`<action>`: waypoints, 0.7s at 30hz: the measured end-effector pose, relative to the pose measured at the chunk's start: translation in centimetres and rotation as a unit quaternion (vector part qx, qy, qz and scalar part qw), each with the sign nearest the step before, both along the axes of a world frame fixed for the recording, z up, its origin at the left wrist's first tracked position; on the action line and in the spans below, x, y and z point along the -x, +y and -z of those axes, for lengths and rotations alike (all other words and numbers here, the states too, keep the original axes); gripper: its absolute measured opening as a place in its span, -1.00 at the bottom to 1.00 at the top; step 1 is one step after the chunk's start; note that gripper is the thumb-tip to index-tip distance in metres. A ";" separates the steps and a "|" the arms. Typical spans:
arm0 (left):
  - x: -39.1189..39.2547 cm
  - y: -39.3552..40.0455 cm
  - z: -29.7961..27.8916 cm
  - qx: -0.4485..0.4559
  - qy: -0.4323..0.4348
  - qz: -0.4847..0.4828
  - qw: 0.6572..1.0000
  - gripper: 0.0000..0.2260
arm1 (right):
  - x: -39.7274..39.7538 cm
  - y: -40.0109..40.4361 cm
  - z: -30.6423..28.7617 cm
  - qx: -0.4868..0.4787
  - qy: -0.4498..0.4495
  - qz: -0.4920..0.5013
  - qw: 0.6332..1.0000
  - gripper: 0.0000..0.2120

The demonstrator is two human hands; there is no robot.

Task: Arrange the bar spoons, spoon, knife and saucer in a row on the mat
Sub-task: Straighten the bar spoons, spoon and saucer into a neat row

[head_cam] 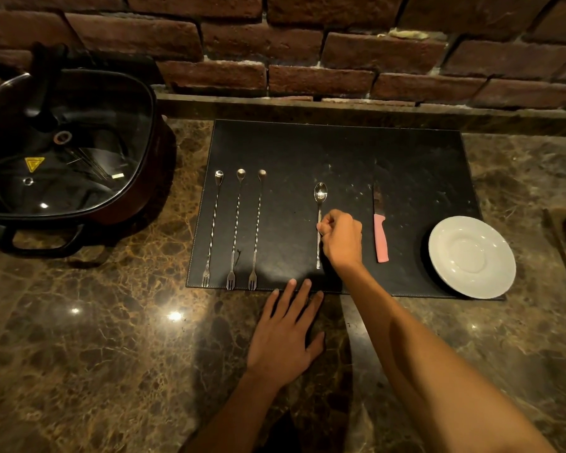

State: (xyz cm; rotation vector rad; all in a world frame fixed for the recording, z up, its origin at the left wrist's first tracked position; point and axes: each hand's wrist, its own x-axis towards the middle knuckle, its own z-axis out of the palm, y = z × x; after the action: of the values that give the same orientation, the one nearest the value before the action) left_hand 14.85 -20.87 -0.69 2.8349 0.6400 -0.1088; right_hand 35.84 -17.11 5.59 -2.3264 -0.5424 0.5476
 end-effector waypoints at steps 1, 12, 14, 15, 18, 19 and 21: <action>0.0 0.0 0.0 0.000 0.001 0.000 1.000 -0.37 | -0.1 0.1 0.0 -0.002 -0.008 -0.003 1.000 -0.81; 0.0 0.0 -0.2 -0.009 -0.002 0.001 1.000 -0.39 | 0.3 0.7 -0.1 0.040 -0.061 -0.036 0.997 -0.90; 0.0 0.1 -0.4 -0.009 -0.002 0.002 1.000 -0.39 | 0.4 0.9 -0.3 0.041 -0.065 -0.035 0.996 -0.90; 0.0 0.1 -0.4 -0.008 -0.002 0.003 1.000 -0.39 | 0.4 0.9 -0.3 0.041 -0.068 -0.035 0.996 -0.90; 0.0 0.1 -0.5 -0.010 -0.003 0.003 1.000 -0.39 | 0.6 1.1 -0.4 0.039 -0.073 -0.037 0.996 -0.90; 0.0 0.1 -0.5 -0.010 -0.003 0.003 1.000 -0.39 | 0.7 1.2 -0.5 0.039 -0.076 -0.040 0.996 -0.90; -0.1 0.1 -0.5 -0.010 -0.002 0.003 1.000 -0.39 | 0.7 1.2 -0.4 0.039 -0.083 -0.045 0.995 -0.89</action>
State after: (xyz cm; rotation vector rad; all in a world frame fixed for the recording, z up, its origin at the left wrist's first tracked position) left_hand 14.93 -20.74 -0.17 2.8552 0.6362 -0.0973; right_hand 35.13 -15.89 6.04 -2.4457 -0.7189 0.4257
